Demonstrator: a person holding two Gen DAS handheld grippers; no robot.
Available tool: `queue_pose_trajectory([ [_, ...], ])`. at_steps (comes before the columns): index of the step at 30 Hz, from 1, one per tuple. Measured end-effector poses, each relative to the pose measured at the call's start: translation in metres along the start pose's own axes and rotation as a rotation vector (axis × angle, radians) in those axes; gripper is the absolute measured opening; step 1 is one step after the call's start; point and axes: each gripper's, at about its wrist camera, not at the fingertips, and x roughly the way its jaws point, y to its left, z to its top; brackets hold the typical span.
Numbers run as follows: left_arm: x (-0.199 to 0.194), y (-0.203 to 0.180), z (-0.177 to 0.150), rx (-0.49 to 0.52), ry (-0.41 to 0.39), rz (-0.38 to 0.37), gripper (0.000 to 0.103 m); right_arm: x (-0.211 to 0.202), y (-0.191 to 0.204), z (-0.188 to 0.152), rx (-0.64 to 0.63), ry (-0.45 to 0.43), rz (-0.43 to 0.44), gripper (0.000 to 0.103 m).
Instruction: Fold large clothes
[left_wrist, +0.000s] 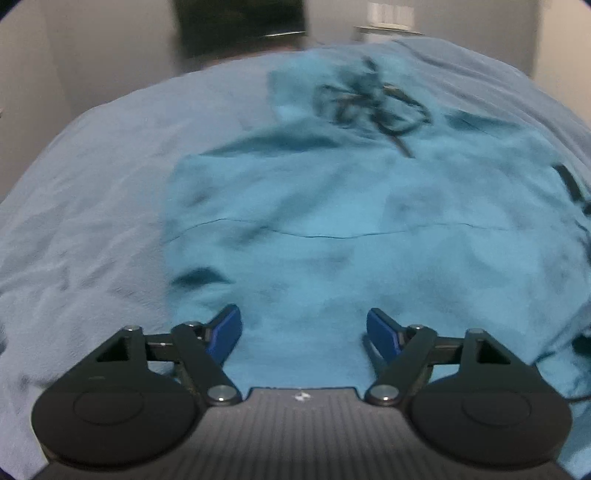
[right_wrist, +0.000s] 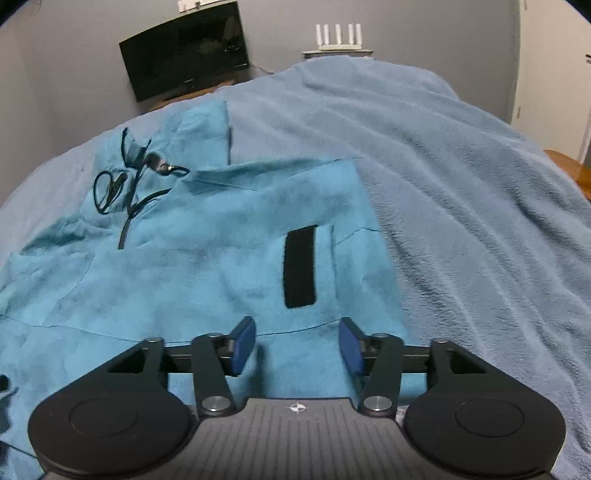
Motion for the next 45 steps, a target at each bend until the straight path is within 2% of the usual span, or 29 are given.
queue_pose_trajectory([
  [3,0.007,0.01,0.001,-0.052,0.058,-0.019,0.077,0.017,-0.011,0.001,0.061,0.115,-0.065,0.058],
  [4,0.007,0.009,0.001,-0.043,0.059,-0.014,0.077,0.018,-0.015,0.001,0.09,0.117,-0.062,0.058],
  [6,0.003,0.003,0.001,-0.012,0.048,0.002,0.077,0.01,-0.019,0.004,0.123,0.079,-0.058,0.059],
  [8,-0.006,0.001,0.001,-0.005,0.002,-0.001,0.077,-0.002,-0.022,0.005,0.138,0.023,-0.037,0.06],
  [10,-0.014,0.007,0.0,-0.032,-0.022,0.003,0.077,-0.015,-0.021,0.004,0.143,-0.032,-0.003,0.067],
  [13,-0.031,0.021,0.003,-0.119,-0.023,-0.014,0.077,-0.029,-0.025,0.006,0.157,-0.099,0.02,0.067],
  [16,-0.065,0.038,0.007,-0.203,-0.02,-0.087,0.077,-0.05,-0.03,0.014,0.189,-0.115,0.103,0.068],
  [18,-0.093,0.05,0.008,-0.209,-0.029,-0.167,0.077,-0.073,-0.03,0.024,0.174,-0.132,0.191,0.074],
  [21,-0.138,0.061,0.004,-0.156,-0.044,-0.214,0.077,-0.117,-0.028,0.039,0.049,-0.151,0.286,0.077],
  [24,-0.183,0.066,-0.008,-0.074,-0.062,-0.255,0.077,-0.163,-0.031,0.042,-0.121,-0.189,0.299,0.081],
  [26,-0.21,0.065,-0.02,-0.016,-0.067,-0.29,0.077,-0.19,-0.04,0.037,-0.242,-0.183,0.309,0.082],
  [33,-0.285,0.04,-0.07,0.224,-0.036,-0.426,0.077,-0.261,-0.073,0.007,-0.443,-0.017,0.337,0.082],
  [38,-0.315,0.019,-0.103,0.394,0.018,-0.475,0.077,-0.302,-0.087,-0.024,-0.54,0.081,0.408,0.082],
  [41,-0.326,0.021,-0.12,0.431,0.051,-0.51,0.077,-0.321,-0.097,-0.041,-0.592,0.141,0.42,0.082],
  [45,-0.332,0.026,-0.136,0.464,0.084,-0.52,0.077,-0.339,-0.109,-0.066,-0.671,0.206,0.385,0.082],
])
